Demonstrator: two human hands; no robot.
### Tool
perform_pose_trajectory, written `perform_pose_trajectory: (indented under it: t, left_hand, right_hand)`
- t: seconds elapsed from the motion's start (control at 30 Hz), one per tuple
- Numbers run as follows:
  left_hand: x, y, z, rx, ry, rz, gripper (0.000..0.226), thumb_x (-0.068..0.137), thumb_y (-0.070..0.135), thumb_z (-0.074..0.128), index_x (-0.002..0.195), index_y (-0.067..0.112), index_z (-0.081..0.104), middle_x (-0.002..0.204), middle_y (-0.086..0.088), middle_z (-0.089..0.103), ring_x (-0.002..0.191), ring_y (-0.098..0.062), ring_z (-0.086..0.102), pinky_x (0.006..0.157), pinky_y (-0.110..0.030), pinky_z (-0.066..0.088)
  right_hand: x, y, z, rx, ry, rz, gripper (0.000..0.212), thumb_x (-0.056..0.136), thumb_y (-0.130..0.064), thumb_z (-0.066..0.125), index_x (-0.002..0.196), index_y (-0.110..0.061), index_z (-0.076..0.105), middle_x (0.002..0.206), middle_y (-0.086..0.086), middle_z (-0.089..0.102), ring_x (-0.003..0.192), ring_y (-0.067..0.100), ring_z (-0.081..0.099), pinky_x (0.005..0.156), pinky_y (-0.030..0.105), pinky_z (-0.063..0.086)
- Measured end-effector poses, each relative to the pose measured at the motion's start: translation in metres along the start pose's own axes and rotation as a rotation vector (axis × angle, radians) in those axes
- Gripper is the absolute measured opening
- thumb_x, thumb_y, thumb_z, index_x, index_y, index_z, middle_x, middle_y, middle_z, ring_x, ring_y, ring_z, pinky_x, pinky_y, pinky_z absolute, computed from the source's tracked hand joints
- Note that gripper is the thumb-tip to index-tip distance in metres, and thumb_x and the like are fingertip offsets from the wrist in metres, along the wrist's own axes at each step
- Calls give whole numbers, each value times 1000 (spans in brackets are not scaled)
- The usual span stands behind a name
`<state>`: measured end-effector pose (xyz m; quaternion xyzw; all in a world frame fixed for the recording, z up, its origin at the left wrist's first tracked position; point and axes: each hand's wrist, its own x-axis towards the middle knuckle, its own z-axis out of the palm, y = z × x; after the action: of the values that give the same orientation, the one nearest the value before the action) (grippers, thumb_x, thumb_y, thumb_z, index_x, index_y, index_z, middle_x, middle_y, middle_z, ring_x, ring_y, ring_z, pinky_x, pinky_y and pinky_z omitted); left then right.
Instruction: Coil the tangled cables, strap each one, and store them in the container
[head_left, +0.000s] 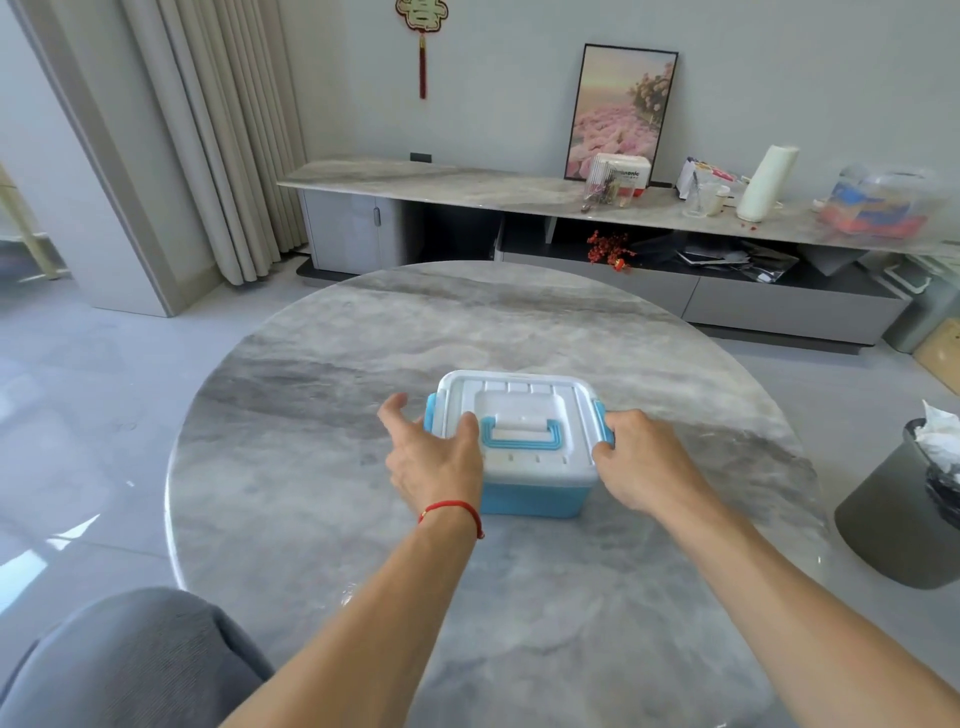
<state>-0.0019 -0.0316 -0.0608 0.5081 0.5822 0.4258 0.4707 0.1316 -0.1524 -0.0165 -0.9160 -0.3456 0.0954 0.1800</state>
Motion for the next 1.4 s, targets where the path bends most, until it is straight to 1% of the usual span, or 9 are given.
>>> perform_pose_trajectory:
  t: [0.17,0.37,0.47,0.6,0.73,0.93,1.07,1.23,1.4]
  left_hand:
    - [1,3,-4,96,8,102,51,83,31,71,131,39,54,126,9,68,105,-17,51,83,-17,24]
    - [7,4,-7,156,-67,168,45,85,31,66,129,39,57,110,7,66,96,-15,52,84,-24,33]
    - [13,3,-6,22,-297,217,59,82,32,65,137,37,45,118,16,59,103,-6,58,87,-22,45]
    - [37,6,15,193,-621,404,78,78,31,72,146,34,34,147,7,25,113,-1,38,89,-12,37]
    - [91,12,58,277,-549,520,61,86,29,75,141,25,48,149,-3,31,130,-14,37,107,-24,35]
    - [178,30,155,231,-511,446,61,90,40,71,145,31,48,137,0,49,122,-15,48,103,-21,36]
    - [232,43,203,204,-550,368,60,89,45,69,144,41,46,139,1,52,120,-21,55,106,-37,47]
    - [273,55,236,302,-546,414,60,91,52,62,146,44,40,132,-1,53,102,-20,54,89,-27,46]
    - [298,66,256,354,-548,437,60,91,52,62,147,42,41,143,-3,50,120,-22,53,94,-25,40]
  right_hand:
    - [-7,1,-2,-50,-46,-77,17,100,-22,46,96,-7,52,95,11,59,99,37,59,71,37,40]
    - [-10,9,-7,17,-152,-122,62,84,-67,68,123,-21,57,113,-1,66,108,25,59,89,41,51]
    - [4,11,1,36,-68,-140,57,88,-63,67,120,-17,57,106,4,66,102,27,58,80,39,48]
    - [44,10,7,88,59,-161,40,90,-53,70,107,-16,65,96,6,66,97,29,59,74,36,45]
    - [105,6,27,191,207,-166,37,93,-48,68,113,-17,64,105,4,64,101,26,58,82,36,46]
    - [231,-11,43,487,285,-87,38,93,-40,70,125,-20,63,111,3,66,104,24,61,82,33,46]
    - [294,-26,51,587,321,-38,37,95,-36,69,129,-22,61,116,1,68,108,25,62,90,34,49]
    - [346,-35,50,479,299,-42,45,101,-39,61,137,-14,53,134,8,61,124,29,56,99,35,44]
    - [376,-42,46,334,276,-26,54,104,-44,55,146,-10,44,141,11,55,129,30,52,89,35,40]
